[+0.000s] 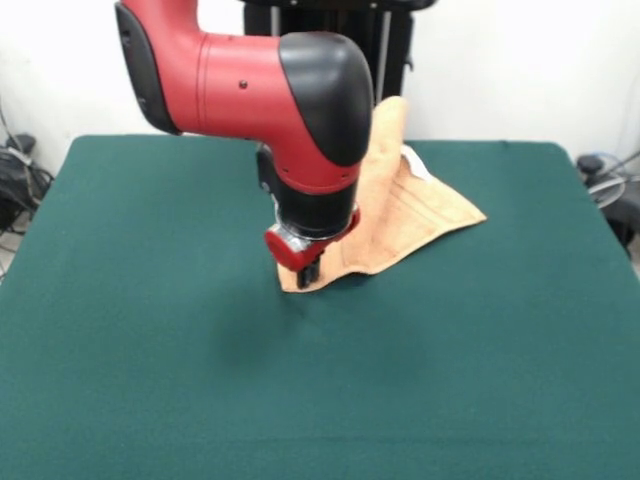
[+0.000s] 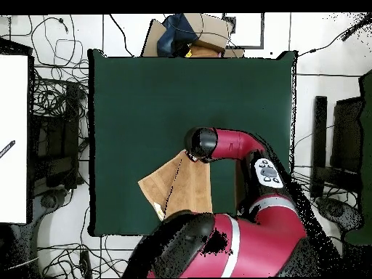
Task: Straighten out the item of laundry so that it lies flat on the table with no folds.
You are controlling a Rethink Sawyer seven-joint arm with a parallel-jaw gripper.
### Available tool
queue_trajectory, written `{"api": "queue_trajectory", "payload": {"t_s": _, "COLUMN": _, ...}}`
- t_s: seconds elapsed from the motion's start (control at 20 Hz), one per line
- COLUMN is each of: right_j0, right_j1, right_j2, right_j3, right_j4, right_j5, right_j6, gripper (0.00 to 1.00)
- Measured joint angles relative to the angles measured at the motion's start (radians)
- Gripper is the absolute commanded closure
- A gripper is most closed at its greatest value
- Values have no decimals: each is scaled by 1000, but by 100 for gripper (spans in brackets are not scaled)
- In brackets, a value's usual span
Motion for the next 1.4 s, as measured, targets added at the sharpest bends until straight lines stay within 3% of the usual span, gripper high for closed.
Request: {"api": "queue_trajectory", "payload": {"t_s": 1.4, "right_j0": -70, "right_j1": 1, "right_j2": 67, "right_j3": -61, "right_j4": -129, "right_j5": 47, "right_j6": 0, "gripper": 100}}
